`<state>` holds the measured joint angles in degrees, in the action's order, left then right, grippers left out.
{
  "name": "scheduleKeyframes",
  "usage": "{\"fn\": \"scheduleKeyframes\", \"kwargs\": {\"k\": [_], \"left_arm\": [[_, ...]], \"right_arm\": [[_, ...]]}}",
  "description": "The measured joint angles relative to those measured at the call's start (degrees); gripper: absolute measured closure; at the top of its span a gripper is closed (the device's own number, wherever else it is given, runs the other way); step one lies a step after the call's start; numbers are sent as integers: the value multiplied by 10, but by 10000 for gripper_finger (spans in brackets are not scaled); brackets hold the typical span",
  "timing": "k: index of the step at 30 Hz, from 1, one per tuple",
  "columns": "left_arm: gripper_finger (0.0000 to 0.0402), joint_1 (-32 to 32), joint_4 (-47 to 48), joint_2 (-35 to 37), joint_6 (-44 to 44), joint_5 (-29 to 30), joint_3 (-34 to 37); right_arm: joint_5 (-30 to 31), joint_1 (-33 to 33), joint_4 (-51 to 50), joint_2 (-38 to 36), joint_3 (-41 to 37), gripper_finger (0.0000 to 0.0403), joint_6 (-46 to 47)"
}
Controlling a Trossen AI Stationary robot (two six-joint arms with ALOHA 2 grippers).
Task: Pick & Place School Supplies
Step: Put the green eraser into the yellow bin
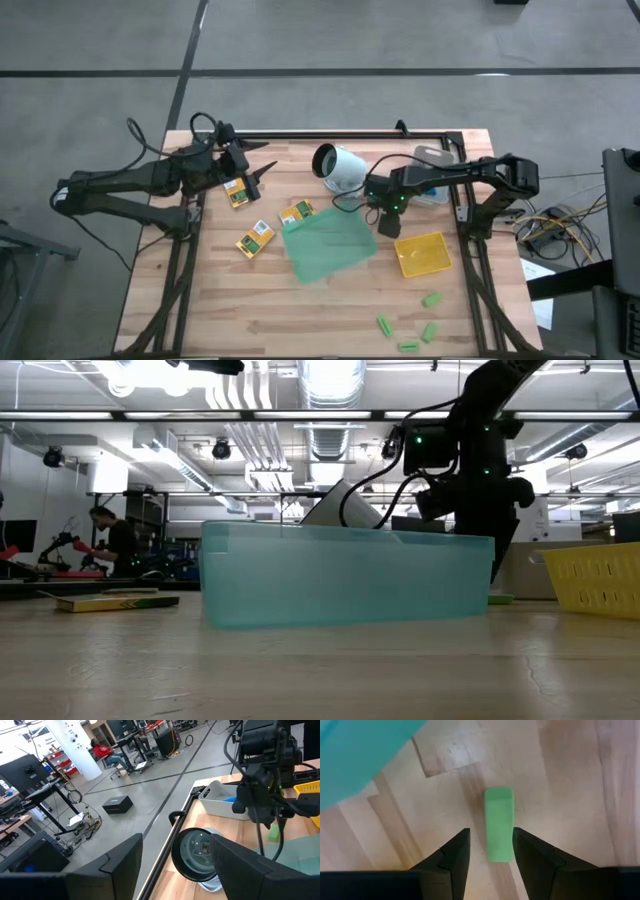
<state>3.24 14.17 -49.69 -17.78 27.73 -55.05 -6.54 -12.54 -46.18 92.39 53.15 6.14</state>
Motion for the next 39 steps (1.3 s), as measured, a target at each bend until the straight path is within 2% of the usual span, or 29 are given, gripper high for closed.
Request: {"fn": "scheduleKeyframes", "kwargs": {"k": [4,17,32,39], "left_arm": [[165,0,0,0,0,0,0],[165,0,0,0,0,0,0],[165,0,0,0,0,0,0],[165,0,0,0,0,0,0]], "right_arm": [[21,10,1,0,0,270,-2],[21,15,9,25,-1,275,-12],[20,15,21,26,-1,321,-15],[18,16,25,26,-3,310,-7]]}}
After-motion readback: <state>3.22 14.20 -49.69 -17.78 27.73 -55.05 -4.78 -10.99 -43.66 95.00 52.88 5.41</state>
